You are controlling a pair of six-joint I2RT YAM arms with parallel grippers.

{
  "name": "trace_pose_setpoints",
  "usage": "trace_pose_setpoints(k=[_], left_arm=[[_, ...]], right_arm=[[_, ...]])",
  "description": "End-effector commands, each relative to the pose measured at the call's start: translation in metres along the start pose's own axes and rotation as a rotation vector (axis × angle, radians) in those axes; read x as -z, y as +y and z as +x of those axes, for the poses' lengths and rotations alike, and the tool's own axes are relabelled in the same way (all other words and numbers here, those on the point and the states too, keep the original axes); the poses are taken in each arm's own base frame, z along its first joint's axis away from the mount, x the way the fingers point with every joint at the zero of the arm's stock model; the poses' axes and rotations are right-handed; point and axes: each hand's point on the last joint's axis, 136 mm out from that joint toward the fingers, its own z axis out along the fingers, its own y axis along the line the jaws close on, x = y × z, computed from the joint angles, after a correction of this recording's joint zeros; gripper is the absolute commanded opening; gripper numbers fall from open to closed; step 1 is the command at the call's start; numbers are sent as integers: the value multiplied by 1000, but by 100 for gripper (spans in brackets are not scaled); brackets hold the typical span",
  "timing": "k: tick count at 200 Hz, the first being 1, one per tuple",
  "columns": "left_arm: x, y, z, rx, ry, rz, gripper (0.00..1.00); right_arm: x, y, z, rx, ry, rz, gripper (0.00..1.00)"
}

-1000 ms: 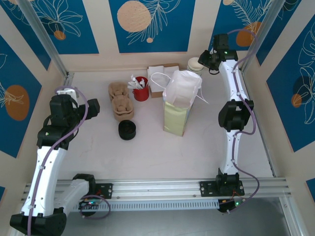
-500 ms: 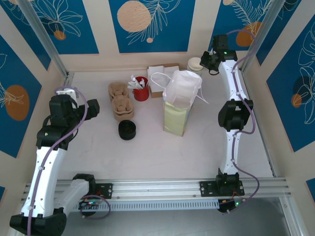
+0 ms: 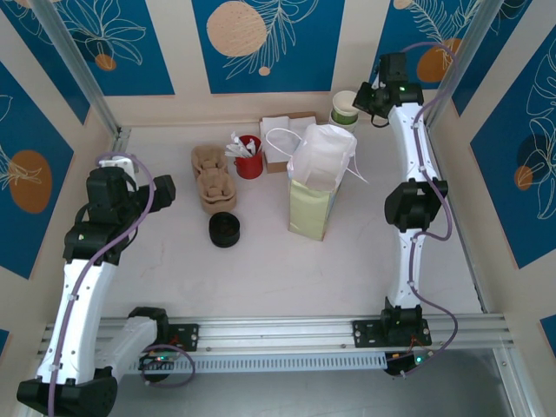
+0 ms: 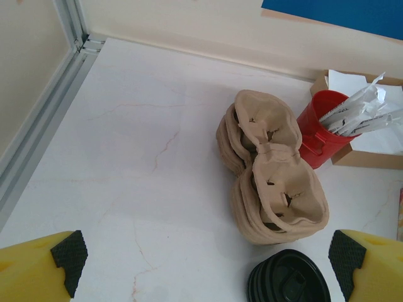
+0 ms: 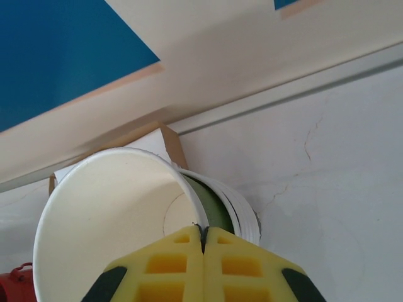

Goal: Pack the takeout coffee

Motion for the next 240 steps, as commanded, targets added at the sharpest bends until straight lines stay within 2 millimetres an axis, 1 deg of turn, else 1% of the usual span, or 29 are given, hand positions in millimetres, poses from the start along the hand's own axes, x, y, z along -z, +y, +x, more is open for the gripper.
trace_pose_setpoints(k=[1, 19, 41, 62, 95, 119, 152, 168, 192, 213, 214, 219, 220, 222, 227, 230, 234, 235, 240], left_arm=[[13, -4, -12, -4, -31, 14, 100], [16, -6, -16, -5, -38, 22, 100], [19, -8, -21, -4, -46, 30, 100], [22, -11, -24, -6, -51, 46, 100], [28, -16, -29, -12, -57, 73, 100], [32, -23, -31, -15, -55, 111, 100], [38, -31, -29, -9, -45, 162, 100], [40, -36, -26, -7, -33, 190, 100], [42, -43, -19, 5, -11, 239, 100], [36, -47, -8, 21, 15, 270, 99], [36, -47, -7, 22, 18, 270, 99], [33, -47, -3, 25, 24, 271, 100], [33, -47, -3, 26, 25, 271, 99], [30, -46, 0, 27, 32, 269, 99], [27, -46, 5, 31, 40, 271, 99], [24, -47, 8, 34, 47, 273, 99], [21, -47, 12, 40, 56, 275, 99], [20, -47, 12, 40, 56, 277, 99], [17, -49, 17, 48, 67, 284, 98]], right_arm=[[35, 18, -18, 40, -67, -35, 0], [62, 27, -32, 49, -122, -57, 0], [101, 37, -47, 69, -198, -81, 0], [137, 43, -57, 86, -257, -89, 0], [188, 43, -61, 106, -320, -73, 0], [220, 36, -56, 111, -338, -49, 0], [254, 19, -39, 88, -340, -7, 0], [267, 5, -27, 59, -330, 13, 0], [279, -14, -7, 36, -311, 52, 0], [287, -35, 17, -3, -284, 92, 0], [285, -37, 19, -6, -277, 96, 0], [288, -42, 26, -19, -274, 103, 0], [286, -45, 31, -25, -265, 108, 0], [288, -46, 32, -28, -268, 109, 0], [286, -53, 41, -47, -253, 121, 0], [289, -56, 45, -58, -255, 123, 0], [289, -60, 52, -72, -248, 128, 0], [287, -63, 56, -79, -241, 132, 0], [288, -68, 64, -93, -237, 134, 0]])
